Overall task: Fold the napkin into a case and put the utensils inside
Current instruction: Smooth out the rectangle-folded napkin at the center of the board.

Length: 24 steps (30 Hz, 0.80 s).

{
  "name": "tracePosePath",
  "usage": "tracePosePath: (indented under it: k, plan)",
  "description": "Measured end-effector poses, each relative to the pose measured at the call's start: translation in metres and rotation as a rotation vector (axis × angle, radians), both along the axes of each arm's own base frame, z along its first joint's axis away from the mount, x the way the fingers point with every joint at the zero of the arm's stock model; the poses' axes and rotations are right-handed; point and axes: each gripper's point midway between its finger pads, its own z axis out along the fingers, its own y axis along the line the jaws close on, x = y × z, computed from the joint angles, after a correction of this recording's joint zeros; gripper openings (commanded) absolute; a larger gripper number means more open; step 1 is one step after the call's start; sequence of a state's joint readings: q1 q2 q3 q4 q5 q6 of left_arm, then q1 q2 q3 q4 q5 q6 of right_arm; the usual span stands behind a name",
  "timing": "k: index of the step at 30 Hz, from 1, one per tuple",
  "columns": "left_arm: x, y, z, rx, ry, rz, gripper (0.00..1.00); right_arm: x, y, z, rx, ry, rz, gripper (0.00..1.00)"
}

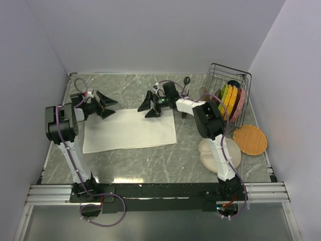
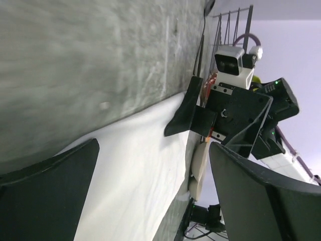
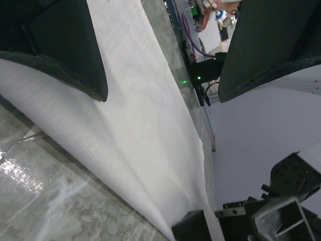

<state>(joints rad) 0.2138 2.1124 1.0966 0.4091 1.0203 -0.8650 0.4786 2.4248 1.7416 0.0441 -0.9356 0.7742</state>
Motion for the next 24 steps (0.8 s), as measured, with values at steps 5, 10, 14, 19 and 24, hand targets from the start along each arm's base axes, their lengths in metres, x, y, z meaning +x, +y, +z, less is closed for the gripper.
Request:
tracePosePath:
  k: [5,10,14,19,24]
  plan:
    - [-0.004,0.062,-0.002,0.043,-0.007,0.044,0.99,-0.001,-0.002,0.0,0.02,0.006,0.001,1.0]
    - [-0.013,0.112,-0.003,0.099,-0.01,0.077,0.99,-0.003,0.0,-0.001,0.037,0.007,0.004,1.0]
    - [-0.017,0.136,-0.003,0.144,-0.019,0.081,0.99,-0.004,0.001,0.0,0.041,0.004,0.006,1.0]
    - [-0.024,0.135,0.002,0.21,-0.055,0.032,0.99,-0.004,0.005,0.004,0.037,0.007,0.008,1.0]
    - [-0.03,0.095,0.049,0.284,-0.169,-0.032,0.99,-0.007,0.025,0.016,0.047,0.036,-0.01,1.0]
